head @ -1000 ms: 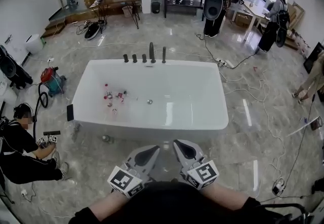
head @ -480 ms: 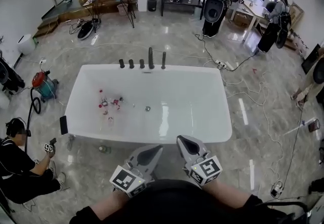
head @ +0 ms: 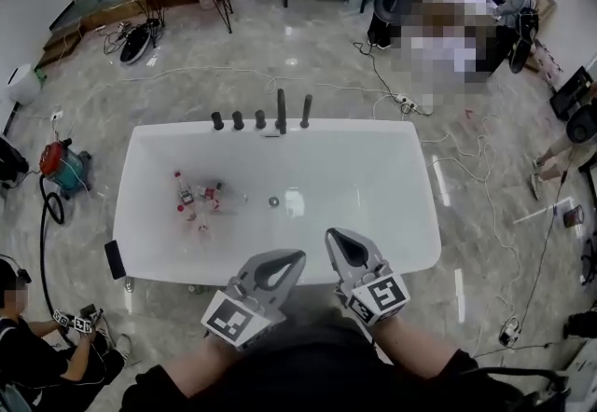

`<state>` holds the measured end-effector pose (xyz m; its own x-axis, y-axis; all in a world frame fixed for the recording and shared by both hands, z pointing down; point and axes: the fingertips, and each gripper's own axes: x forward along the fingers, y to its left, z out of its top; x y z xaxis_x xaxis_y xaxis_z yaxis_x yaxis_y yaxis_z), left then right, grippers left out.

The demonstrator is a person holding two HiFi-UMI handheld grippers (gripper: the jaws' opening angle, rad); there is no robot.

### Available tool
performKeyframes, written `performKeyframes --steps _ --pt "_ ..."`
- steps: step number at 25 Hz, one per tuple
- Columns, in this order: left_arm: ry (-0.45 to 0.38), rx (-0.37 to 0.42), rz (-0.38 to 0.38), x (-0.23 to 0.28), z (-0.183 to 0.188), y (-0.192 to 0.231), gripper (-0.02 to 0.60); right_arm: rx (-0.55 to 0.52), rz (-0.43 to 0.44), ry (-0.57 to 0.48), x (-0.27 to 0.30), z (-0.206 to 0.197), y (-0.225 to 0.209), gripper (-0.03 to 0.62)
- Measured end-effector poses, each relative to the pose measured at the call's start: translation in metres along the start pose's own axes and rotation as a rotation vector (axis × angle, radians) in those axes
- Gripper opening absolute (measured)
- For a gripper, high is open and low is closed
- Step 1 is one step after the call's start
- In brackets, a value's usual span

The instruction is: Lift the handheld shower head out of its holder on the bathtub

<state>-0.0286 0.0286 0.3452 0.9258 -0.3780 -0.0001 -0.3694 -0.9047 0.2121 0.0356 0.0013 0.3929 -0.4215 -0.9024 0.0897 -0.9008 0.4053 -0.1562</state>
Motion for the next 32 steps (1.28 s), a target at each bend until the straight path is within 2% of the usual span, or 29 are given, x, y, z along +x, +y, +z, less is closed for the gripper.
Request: performKeyframes --steps 9,15,27,32 --pt "-0.037 -0.028 0.091 0.046 0.001 0.051 0.0 0.021 0.026 0.073 0.055 -0.028 -0.067 0.008" --pt "-0.022 -0.051 0.136 0.068 -0.011 0.071 0.0 0.016 0.041 0.094 0.094 -0.041 -0.114 0.054" --pt "-0.01 -0.102 0.195 0.09 -0.031 0.115 0.0 0.045 -0.015 0.182 0.178 -0.095 -0.199 0.129" --pt "-0.007 -0.111 0.216 0.096 -0.042 0.136 0.0 0.093 -0.053 0.166 0.219 -0.109 -0.231 0.143"
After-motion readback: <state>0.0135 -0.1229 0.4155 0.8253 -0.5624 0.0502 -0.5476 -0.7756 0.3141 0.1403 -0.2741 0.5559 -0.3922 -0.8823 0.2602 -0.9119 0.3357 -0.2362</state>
